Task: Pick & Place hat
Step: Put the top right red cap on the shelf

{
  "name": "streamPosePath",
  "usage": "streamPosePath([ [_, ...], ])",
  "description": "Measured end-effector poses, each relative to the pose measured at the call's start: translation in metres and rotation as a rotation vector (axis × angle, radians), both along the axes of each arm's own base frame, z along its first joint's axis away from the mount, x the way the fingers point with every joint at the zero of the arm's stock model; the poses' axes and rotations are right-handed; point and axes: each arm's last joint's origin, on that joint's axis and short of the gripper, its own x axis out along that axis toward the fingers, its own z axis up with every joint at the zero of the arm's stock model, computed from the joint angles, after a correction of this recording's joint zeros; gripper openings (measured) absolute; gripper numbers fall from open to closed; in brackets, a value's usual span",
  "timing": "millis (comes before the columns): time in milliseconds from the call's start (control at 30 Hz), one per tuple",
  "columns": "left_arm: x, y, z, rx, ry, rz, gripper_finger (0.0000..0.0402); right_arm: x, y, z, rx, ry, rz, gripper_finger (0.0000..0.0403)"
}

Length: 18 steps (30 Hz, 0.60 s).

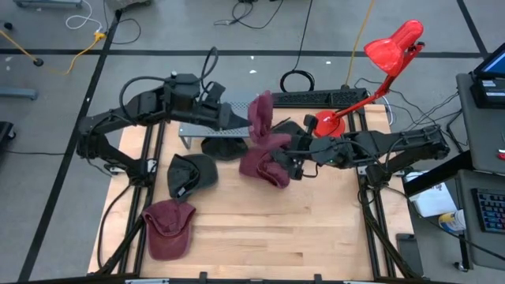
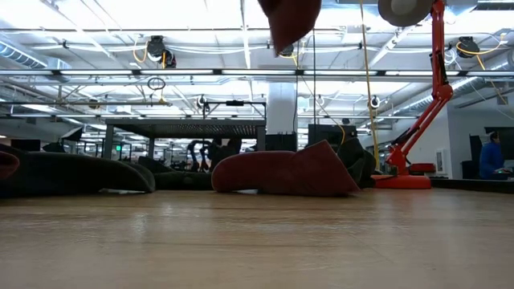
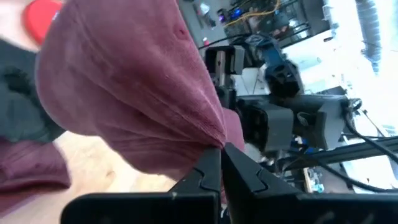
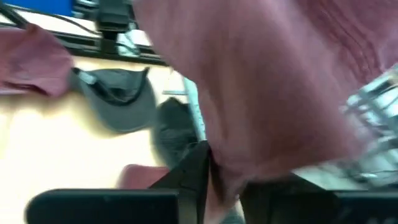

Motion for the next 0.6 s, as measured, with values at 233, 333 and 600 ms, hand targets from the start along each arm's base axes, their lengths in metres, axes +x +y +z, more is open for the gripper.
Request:
streamPosePath([
  [233, -0.016, 0.018, -0.005, -0.082, 0.089, 0.018, 0.0001, -0.02, 0.017, 0.001, 0.253, 0.049, 0.198, 0.0134],
  [333, -0.02, 0.023, -0.006, -0.095, 0.112, 0.033, 0.0001, -0.026, 0.02, 0.003, 0.291, 0.058, 0.238, 0.015],
  [600, -0.04, 0.042, -0.003, -0.016, 0.254, 0.086, 0.0, -0.035, 0.02, 0.01, 0.303, 0.034, 0.258, 0.0161],
])
